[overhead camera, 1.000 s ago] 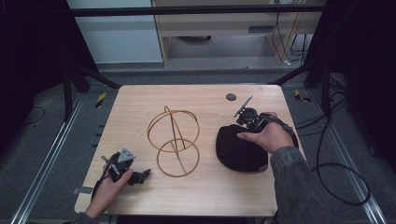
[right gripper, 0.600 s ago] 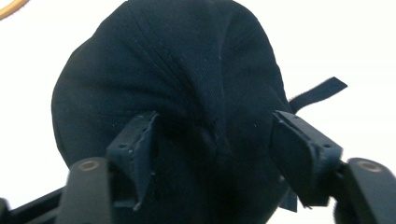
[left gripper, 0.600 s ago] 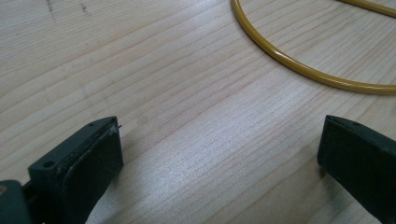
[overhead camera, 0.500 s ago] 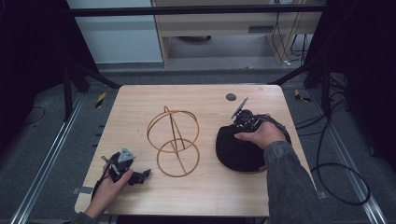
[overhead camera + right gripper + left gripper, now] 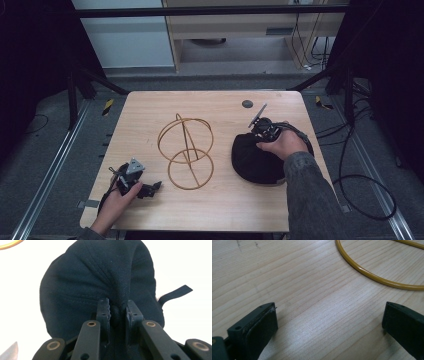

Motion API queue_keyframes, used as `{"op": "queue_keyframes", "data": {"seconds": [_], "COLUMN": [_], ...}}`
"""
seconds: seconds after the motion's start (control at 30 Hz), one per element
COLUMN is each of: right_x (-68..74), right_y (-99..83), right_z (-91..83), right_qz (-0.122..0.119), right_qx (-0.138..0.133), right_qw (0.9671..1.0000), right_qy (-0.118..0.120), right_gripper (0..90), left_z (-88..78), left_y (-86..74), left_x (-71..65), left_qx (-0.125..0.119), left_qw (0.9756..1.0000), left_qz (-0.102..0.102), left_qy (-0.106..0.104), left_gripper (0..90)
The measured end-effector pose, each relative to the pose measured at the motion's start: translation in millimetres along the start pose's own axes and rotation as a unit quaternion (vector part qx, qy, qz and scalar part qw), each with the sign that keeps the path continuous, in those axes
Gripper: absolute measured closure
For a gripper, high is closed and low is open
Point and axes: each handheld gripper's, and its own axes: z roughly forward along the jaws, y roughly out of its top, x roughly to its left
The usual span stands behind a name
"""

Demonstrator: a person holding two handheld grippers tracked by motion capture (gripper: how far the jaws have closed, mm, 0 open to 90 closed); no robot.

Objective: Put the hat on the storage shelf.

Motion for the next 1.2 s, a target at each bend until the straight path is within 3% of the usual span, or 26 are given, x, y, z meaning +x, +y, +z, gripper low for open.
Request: {"op": "queue_keyframes", "data": {"seconds": [0.27,0.57,0.87,1.1,1.2], "right_x": [2.8,14.3,21.3,26.1,27.1], "right_y": [-9.6,-32.1,-53.2,-61.2,-61.9], "right_z": [-25.8,-67.8,-96.2,-111.7,-113.4], "right_qz": [0.007,0.019,0.027,0.04,0.043], "right_qx": [-0.039,-0.11,-0.17,-0.226,-0.231], "right_qw": [0.9992,0.9936,0.9851,0.9734,0.9721], "right_qy": [-0.004,-0.013,-0.013,-0.006,-0.005], "right_gripper": [77.8,78.0,78.4,78.5,78.5], "left_z": [0.3,0.9,1.3,1.1,1.3], "left_y": [0.1,-0.3,-0.2,-0.1,0.1], "left_x": [-0.2,-0.9,-1.1,-0.6,-0.6], "left_qx": [-0.001,-0.006,-0.006,-0.005,-0.005], "left_qw": [1.0,1.0,1.0,1.0,1.0], "left_qz": [0.0,0.002,0.002,0.005,0.006], "left_qy": [0.0,-0.001,-0.003,-0.004,-0.005], "left_gripper": [0.0,0.0,0.0,0.0,0.0]}}
